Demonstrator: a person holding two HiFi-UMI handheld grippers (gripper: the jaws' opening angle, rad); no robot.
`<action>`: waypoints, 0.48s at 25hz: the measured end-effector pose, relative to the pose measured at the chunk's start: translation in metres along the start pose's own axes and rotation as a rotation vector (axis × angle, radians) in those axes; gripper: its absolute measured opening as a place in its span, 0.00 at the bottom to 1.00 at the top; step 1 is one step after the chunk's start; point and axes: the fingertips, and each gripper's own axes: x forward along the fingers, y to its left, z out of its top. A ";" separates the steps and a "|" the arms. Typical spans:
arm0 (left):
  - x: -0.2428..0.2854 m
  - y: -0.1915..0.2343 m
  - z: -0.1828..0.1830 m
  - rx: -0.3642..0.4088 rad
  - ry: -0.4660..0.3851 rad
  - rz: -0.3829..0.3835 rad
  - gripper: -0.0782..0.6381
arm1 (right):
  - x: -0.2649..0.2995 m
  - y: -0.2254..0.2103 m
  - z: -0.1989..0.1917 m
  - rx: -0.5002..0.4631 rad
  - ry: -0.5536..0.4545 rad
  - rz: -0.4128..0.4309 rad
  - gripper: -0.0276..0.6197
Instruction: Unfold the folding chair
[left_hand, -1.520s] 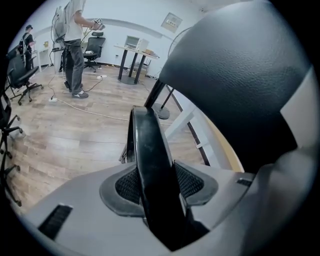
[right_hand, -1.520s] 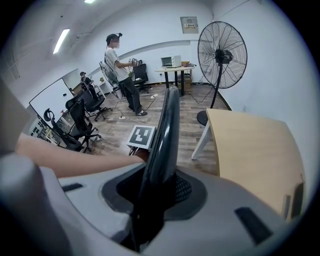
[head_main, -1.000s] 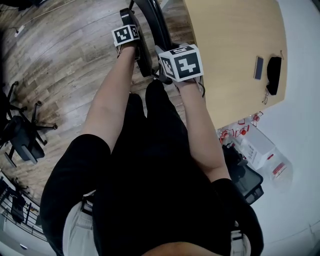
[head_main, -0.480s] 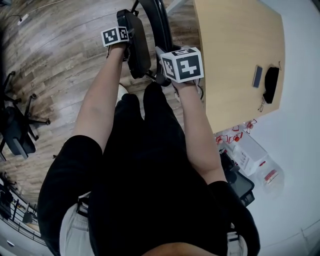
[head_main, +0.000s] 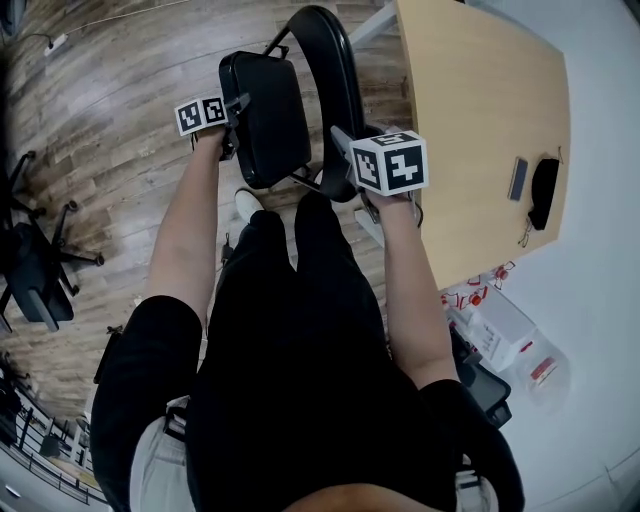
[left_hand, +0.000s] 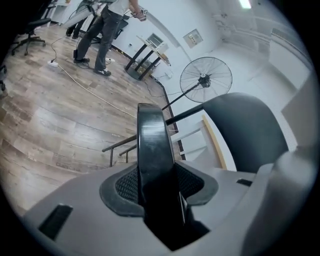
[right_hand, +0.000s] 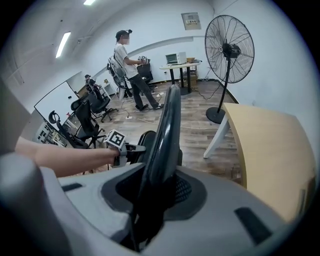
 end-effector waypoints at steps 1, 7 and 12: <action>-0.002 0.009 0.001 -0.009 -0.004 -0.013 0.37 | 0.002 -0.001 0.000 0.004 0.000 0.004 0.20; -0.011 0.048 -0.008 -0.052 0.021 -0.093 0.37 | 0.011 -0.012 -0.012 0.030 0.023 0.024 0.20; -0.013 0.078 -0.006 -0.087 0.020 -0.158 0.37 | 0.019 -0.027 -0.013 0.051 0.028 0.050 0.19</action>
